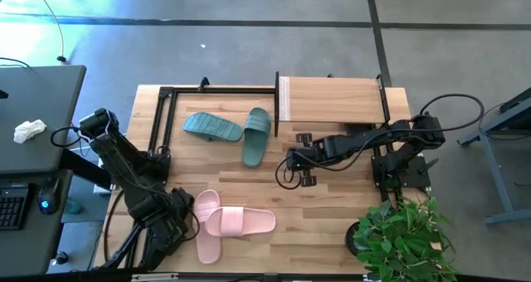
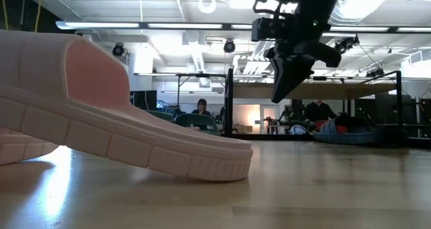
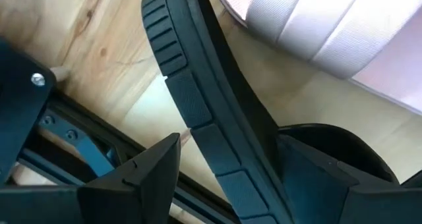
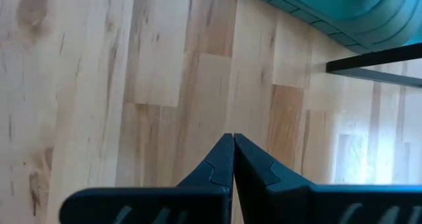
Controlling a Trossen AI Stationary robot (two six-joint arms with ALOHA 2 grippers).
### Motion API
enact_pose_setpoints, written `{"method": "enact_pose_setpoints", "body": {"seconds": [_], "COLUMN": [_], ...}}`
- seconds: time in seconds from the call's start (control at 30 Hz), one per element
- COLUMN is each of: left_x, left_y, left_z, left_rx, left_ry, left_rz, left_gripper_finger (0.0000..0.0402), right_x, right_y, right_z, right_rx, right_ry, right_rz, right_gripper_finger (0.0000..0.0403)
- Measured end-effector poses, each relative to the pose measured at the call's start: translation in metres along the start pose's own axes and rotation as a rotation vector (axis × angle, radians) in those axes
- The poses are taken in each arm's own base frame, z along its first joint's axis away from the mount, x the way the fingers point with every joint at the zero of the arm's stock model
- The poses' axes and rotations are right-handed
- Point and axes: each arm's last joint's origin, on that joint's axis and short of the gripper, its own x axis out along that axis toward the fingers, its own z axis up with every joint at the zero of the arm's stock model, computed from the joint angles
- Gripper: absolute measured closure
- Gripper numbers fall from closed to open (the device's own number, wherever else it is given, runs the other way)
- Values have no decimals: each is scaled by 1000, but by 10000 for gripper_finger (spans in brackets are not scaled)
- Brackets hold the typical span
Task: Pick and place slides into the shelf
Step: Put the black slipper under the shelf
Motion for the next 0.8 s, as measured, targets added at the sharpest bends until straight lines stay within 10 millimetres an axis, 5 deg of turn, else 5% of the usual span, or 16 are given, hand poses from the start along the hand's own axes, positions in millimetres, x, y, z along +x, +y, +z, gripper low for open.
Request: {"method": "enact_pose_setpoints", "body": {"seconds": [0.43,0.8], "left_x": [17,17], "left_y": [0,-3], "left_z": [-1,0], "left_rx": [12,71], "left_ry": [19,0], "left_rz": [-45,-73], "left_gripper_finger": [187,331], "right_x": [0,0], "right_y": [0,0], "right_z": [1,1], "right_rx": [-2,-8], "right_ry": [-6,-6], "right_rz": [3,3], "right_gripper_finger": [403,403]}}
